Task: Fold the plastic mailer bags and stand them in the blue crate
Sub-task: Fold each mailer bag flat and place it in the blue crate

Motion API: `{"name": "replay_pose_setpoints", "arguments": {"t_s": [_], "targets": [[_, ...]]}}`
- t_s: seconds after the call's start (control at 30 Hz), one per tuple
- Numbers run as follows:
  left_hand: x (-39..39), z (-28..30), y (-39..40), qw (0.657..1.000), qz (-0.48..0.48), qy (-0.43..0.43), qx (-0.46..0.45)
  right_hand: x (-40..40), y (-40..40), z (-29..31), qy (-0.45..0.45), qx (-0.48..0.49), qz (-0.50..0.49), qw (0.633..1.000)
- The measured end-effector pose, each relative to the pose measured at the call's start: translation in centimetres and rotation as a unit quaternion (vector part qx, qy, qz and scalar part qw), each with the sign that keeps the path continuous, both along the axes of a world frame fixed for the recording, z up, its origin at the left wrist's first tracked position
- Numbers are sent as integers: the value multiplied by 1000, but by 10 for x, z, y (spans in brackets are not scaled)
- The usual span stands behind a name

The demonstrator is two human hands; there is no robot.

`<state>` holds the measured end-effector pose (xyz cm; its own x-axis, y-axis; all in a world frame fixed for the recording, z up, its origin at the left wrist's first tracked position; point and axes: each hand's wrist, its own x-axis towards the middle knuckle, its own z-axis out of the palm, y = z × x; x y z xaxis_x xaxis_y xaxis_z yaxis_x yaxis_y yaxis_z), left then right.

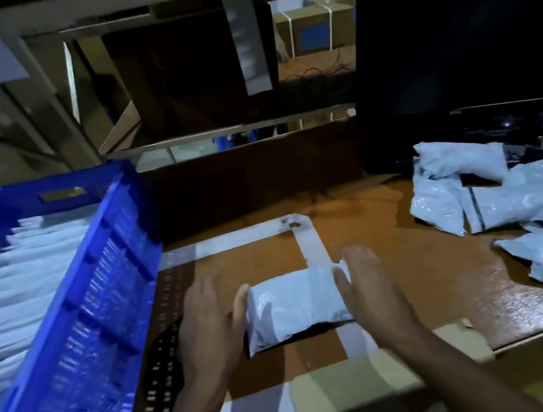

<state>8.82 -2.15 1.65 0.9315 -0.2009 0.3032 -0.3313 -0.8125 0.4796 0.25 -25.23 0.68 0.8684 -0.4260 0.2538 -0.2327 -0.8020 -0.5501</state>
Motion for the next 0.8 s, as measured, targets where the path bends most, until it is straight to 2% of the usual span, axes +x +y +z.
{"name": "replay_pose_setpoints", "arguments": {"t_s": [0.1,0.17,0.23,0.3,0.37,0.53,0.8], "targets": [[2,4,-22,984,-171,12,39,11,22,-16,51,-74,97,991],[0,-8,-38,966,-226,71,100,14,28,-30,100,-137,106,980],[-8,-32,-42,948,-261,51,174,3,31,-41,133,-159,100,973],[-16,-54,-36,944,-257,26,203,-11,35,-47,139,-187,114,966],[-10,-65,-35,950,-250,26,187,-8,34,-51,142,-194,115,964],[-5,-63,-39,943,-251,13,219,-1,33,-47,189,-186,109,958],[-3,-65,-40,944,-251,38,211,5,31,-44,234,-154,117,953]]}}
